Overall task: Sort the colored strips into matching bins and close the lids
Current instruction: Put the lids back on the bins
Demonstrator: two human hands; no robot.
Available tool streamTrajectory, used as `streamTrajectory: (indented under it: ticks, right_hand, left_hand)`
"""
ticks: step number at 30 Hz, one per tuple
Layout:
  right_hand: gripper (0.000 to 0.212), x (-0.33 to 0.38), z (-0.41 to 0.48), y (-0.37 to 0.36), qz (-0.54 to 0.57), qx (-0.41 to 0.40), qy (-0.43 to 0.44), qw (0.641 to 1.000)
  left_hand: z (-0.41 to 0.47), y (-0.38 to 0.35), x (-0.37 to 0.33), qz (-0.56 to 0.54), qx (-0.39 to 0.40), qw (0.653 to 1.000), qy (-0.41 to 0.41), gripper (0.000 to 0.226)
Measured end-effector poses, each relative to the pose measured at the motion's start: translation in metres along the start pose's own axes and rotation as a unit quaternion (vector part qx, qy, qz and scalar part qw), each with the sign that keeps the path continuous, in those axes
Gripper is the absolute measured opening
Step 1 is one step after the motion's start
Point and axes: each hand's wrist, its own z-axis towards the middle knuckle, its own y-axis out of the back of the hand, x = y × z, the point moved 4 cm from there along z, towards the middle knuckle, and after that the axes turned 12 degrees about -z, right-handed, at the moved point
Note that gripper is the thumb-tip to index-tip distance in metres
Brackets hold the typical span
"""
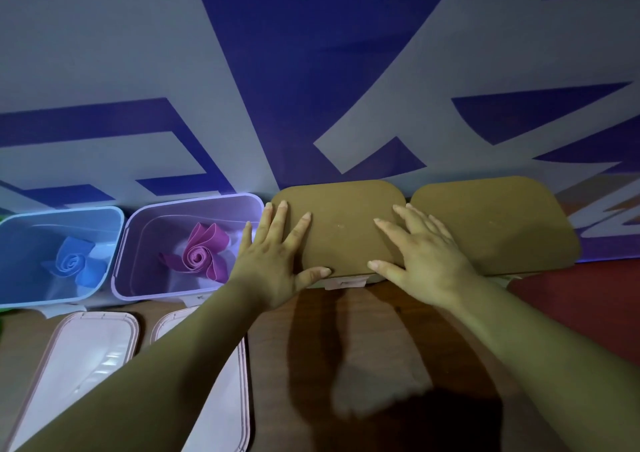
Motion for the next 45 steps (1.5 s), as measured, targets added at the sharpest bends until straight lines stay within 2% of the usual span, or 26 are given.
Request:
streamTrajectory:
  ticks: [3, 6, 14, 20, 24, 29, 33, 37, 42, 45]
  right_hand:
    - [0.099, -0.008, 0.013, -0.001, -0.021, 0.046, 0.008, 0.999]
    - [0.107, -0.010, 0.019, -0.004, -0.045, 0.072, 0.012, 0.996]
    - [0.105, -0.008, 0.020, -0.005, -0.062, 0.068, 0.015, 0.996]
    - [0.105, -0.008, 0.014, -0.001, -0.049, 0.064, 0.015, 0.997]
    - [0.101, 0.003, -0.003, 0.015, -0.024, 0.019, 0.012, 0.999]
    - [0.097, 0.051, -0.057, 0.020, -0.002, -0.024, 0.041, 0.999]
    - [0.095, 0.099, -0.100, 0.003, 0.011, -0.008, 0.051, 0.999]
    - [0.091, 0.143, -0.136, -0.021, 0.018, 0.041, 0.063, 0.997]
    - [0.088, 0.176, -0.164, -0.055, 0.013, 0.112, 0.085, 0.990]
    - [0.085, 0.194, -0.171, -0.070, 0.009, 0.130, 0.107, 0.986]
  left_hand:
    - [0.000, 0.000, 0.000, -0.013, 0.002, 1.000, 0.005, 0.102]
    - [0.000, -0.001, 0.000, -0.023, 0.007, 1.000, 0.007, 0.103]
    - [0.001, -0.001, 0.000, -0.019, 0.009, 1.000, 0.012, 0.105]
    - [-0.003, 0.006, -0.007, 0.011, 0.050, 0.998, 0.043, 0.103]
    - [-0.035, 0.015, -0.014, 0.001, 0.021, 0.999, 0.034, 0.095]
    - [-0.119, 0.013, 0.005, -0.025, -0.039, 0.998, 0.042, 0.090]
    - [-0.193, -0.003, 0.030, -0.040, -0.020, 0.995, 0.086, 0.089]
    - [-0.259, -0.025, 0.048, -0.049, 0.004, 0.986, 0.159, 0.096]
    - [-0.323, -0.050, 0.060, -0.062, 0.037, 0.959, 0.275, 0.086]
    - [-0.359, -0.063, 0.067, -0.075, 0.024, 0.944, 0.321, 0.086]
